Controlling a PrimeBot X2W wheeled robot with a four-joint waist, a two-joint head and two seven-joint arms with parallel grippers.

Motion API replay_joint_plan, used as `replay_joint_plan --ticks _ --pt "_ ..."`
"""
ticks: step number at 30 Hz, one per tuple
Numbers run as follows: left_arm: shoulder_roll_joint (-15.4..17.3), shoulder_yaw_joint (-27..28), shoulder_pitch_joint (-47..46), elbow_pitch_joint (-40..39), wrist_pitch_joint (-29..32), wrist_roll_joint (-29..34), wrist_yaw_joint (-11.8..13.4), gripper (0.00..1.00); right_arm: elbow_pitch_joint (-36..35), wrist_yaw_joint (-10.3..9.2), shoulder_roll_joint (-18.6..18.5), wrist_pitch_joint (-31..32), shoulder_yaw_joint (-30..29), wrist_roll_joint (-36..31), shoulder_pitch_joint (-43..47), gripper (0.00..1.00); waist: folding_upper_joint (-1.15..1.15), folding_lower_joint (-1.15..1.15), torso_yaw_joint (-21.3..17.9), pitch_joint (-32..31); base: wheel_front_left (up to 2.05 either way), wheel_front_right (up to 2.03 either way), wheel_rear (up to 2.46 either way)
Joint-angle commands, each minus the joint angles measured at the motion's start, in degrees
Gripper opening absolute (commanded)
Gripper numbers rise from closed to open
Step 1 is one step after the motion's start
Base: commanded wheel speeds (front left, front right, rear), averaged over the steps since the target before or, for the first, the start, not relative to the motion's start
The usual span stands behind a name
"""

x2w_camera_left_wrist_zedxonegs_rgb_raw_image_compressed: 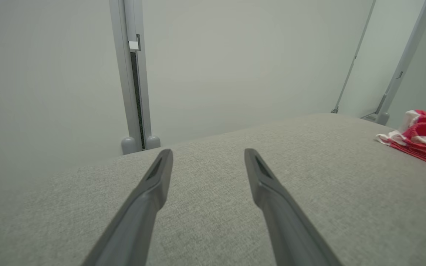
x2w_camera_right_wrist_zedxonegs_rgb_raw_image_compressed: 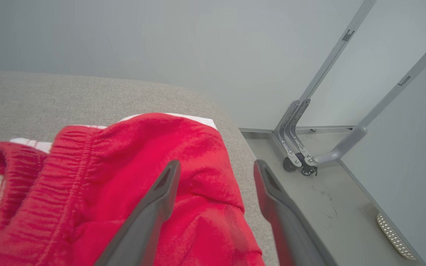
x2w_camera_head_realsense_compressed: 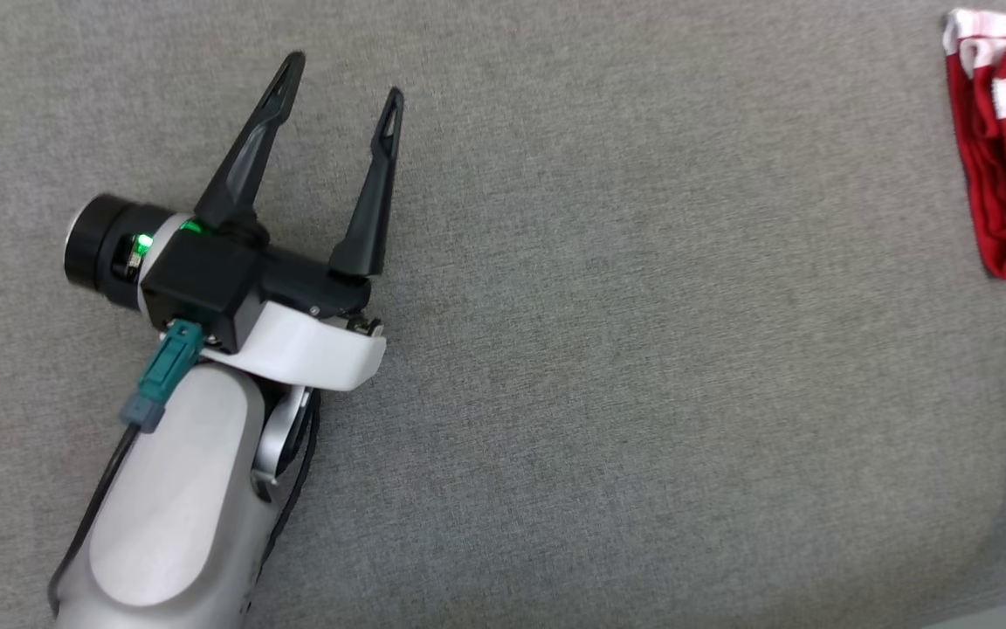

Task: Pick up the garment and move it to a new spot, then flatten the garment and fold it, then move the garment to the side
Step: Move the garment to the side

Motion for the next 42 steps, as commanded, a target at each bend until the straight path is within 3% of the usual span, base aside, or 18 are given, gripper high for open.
replay_joint_plan --ticks 1,5,12,22,31,42 --pt "0.01 0.54 1.06 0.45 -0.27 -0.98 0.39 1.0 0.07 -0.12 0.51 -0.99 -0.6 0.75 0.89 1.0 0.0 0.0 -0.15 -1.45 0.0 0.0 0.0" --pt "0.64 2.19 4.08 1.57 -1.04 -2.53 1.23 1.0 -5.3 -0.12 4.96 -2.96 -2.61 3.43 6.6 1.0 0.0 0.0 -0.55 -6.07 0.0 0.0 0.0" --pt "0.77 4.82 9.6 2.33 -1.88 -5.02 3.09 1.0 -20.76 -0.12 11.98 -3.25 -4.4 1.2 18.62 1.0 0.0 0.0 0.08 -12.3 0.0 0.0 0.0" --pt "0.01 7.21 15.57 3.43 -2.71 -8.15 4.43 1.0 -37.95 -0.12 19.74 1.26 -3.02 -2.72 31.15 1.0 0.0 0.0 6.31 -19.39 0.0 0.0 0.0" --pt "0.14 9.3 22.21 3.99 -3.08 -9.63 5.11 1.0 -43.45 -0.11 21.5 5.75 -1.99 -4.07 37.72 1.0 0.0 0.0 11.06 -25.32 0.0 0.0 0.0" --pt "0.33 8.57 28.43 5.19 -3.12 -10.78 4.09 1.0 -45.91 -0.11 22.13 9.03 -1.28 -4.3 44.44 1.0 0.0 0.0 11.68 -32.47 0.0 0.0 0.0"
